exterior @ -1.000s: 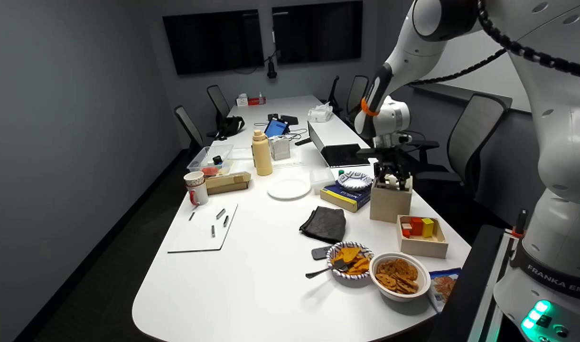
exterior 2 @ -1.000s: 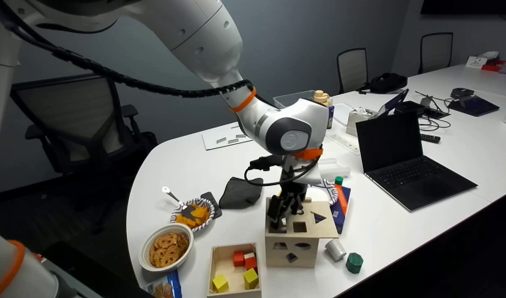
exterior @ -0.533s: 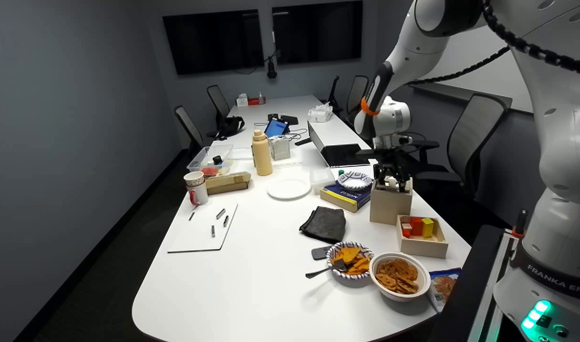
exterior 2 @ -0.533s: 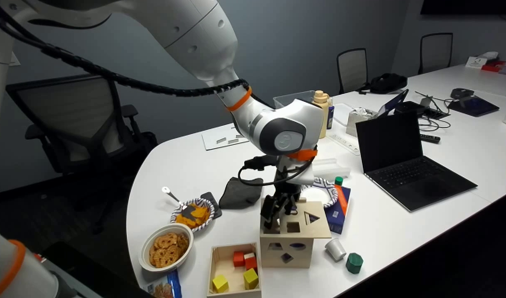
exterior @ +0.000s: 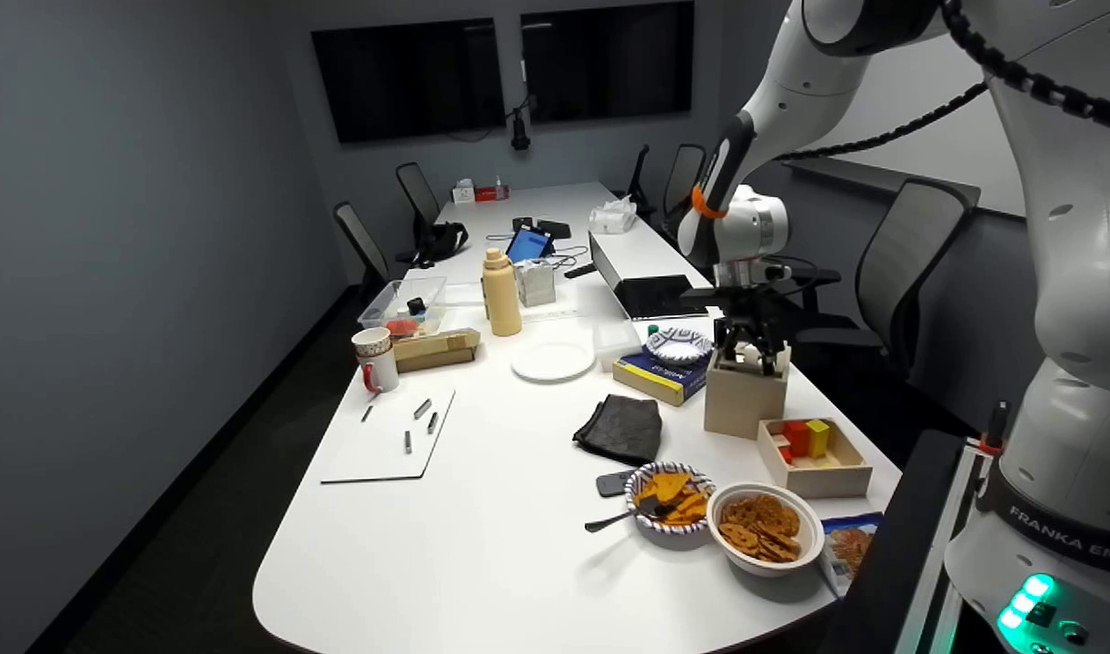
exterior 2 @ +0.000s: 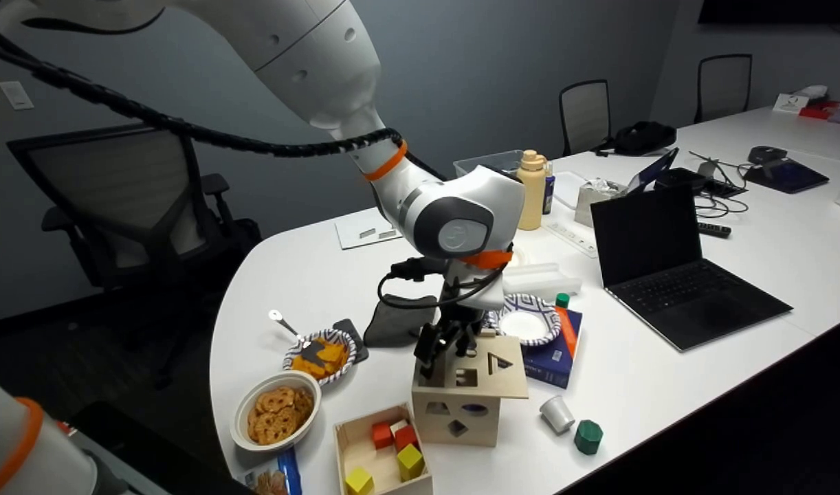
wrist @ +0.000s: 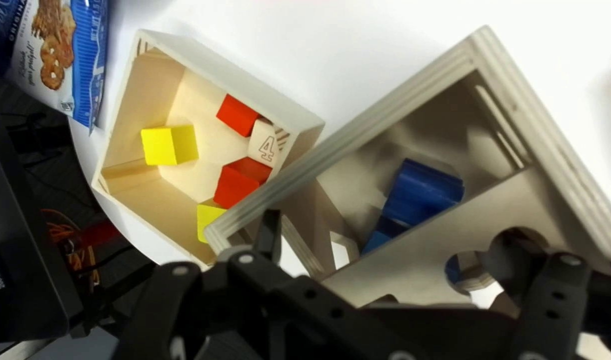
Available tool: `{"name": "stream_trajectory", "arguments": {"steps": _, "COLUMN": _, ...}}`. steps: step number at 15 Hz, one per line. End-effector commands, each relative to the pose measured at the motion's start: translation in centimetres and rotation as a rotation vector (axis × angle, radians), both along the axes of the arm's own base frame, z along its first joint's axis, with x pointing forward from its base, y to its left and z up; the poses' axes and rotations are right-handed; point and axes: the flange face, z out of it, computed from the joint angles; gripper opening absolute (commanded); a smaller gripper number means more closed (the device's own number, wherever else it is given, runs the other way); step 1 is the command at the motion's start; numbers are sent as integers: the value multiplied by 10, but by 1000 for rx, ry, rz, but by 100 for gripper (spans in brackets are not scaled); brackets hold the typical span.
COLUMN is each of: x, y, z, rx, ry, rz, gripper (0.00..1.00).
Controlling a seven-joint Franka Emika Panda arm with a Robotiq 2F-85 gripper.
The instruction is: Slide the lid on top of the wooden toy box closed.
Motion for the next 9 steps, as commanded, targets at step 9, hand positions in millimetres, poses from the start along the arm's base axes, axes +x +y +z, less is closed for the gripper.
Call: {"name": "stream_trajectory", "arguments": {"steps": 9, "x": -8, "y": 20, "z": 14, "rx": -20, "ry": -52, "rz": 21, "gripper": 100}}
